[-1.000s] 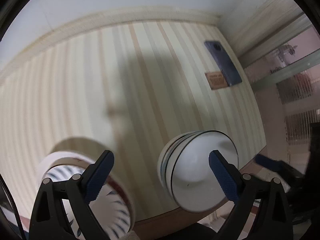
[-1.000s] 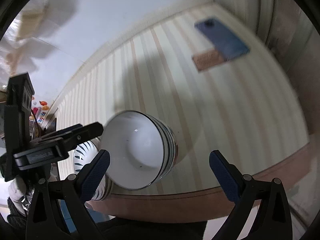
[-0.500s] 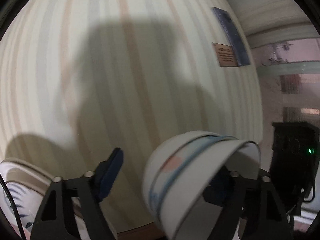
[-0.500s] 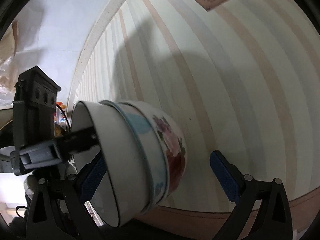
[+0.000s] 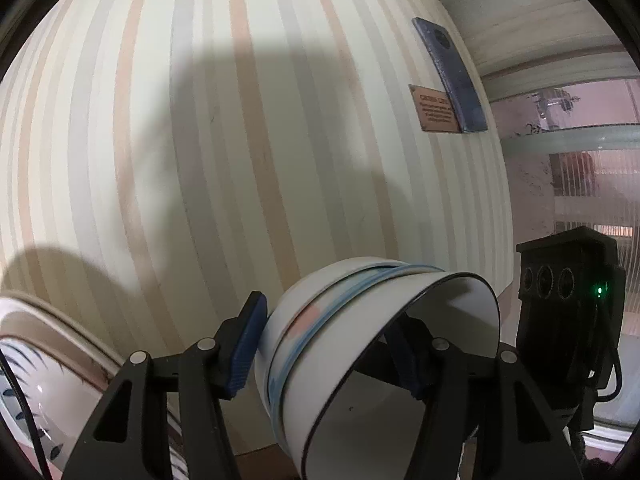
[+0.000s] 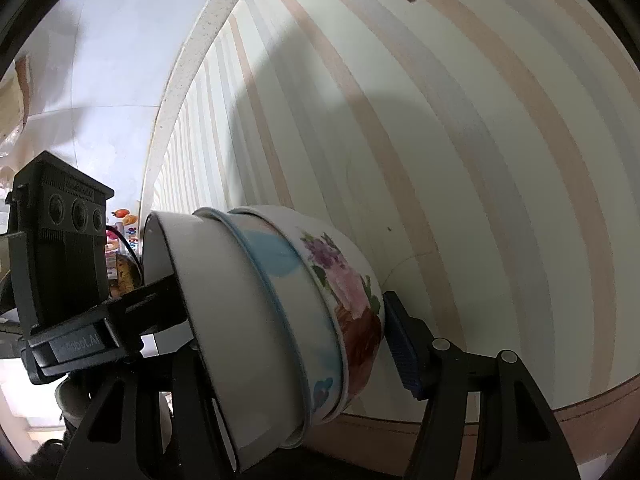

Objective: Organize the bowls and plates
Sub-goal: 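Carry the bowl stack over the plate stack beside the cat mat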

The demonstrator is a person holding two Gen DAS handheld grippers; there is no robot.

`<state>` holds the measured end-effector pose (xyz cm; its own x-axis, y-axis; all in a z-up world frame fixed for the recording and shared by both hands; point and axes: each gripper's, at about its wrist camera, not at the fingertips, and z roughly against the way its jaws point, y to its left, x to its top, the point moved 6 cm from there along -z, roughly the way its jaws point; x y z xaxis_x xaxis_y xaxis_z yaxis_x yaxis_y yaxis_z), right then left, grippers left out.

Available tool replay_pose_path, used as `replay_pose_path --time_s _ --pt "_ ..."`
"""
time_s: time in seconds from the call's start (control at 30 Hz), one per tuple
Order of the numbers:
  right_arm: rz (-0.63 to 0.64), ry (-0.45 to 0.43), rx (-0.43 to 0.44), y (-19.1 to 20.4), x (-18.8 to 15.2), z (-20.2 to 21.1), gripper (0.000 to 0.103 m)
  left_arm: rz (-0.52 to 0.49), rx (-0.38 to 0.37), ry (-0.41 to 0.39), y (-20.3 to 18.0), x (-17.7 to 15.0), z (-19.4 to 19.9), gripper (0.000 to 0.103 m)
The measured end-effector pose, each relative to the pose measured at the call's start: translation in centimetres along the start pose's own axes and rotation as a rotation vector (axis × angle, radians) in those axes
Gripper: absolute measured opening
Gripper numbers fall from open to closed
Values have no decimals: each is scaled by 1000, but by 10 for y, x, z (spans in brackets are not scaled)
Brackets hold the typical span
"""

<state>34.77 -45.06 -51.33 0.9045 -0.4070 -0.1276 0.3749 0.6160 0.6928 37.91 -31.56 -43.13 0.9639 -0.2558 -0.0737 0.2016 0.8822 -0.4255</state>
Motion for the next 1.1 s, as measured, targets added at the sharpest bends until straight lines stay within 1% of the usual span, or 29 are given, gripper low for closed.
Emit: replay_pose_path --time_s 0.1,0.23,0.4,0.53,0.7,0.83,0.97,1.1 --pt "0 6 -2 5 -4 -6 64 7 7 0 4 -3 6 55" --pt "-2 17 5 16 -8 -4 64 28 9 -9 6 -4 18 55" --pt "30 34 11 45 -10 -6 64 50 15 -45 16 -7 48 55" --pt "81 73 21 75 -13 -12 64 90 15 -83 31 -12 73 55" --pt "164 121 17 121 -16 -34 64 162 17 -138 64 -24 103 55" --pt "232 180 20 155 -21 -61 64 241 28 -180 101 -39 125 55" --pt "283 244 24 180 -31 -93 64 316 39 -205 135 -53 135 55" --pt "321 306 15 193 -48 -126 64 387 45 -211 164 -67 132 55"
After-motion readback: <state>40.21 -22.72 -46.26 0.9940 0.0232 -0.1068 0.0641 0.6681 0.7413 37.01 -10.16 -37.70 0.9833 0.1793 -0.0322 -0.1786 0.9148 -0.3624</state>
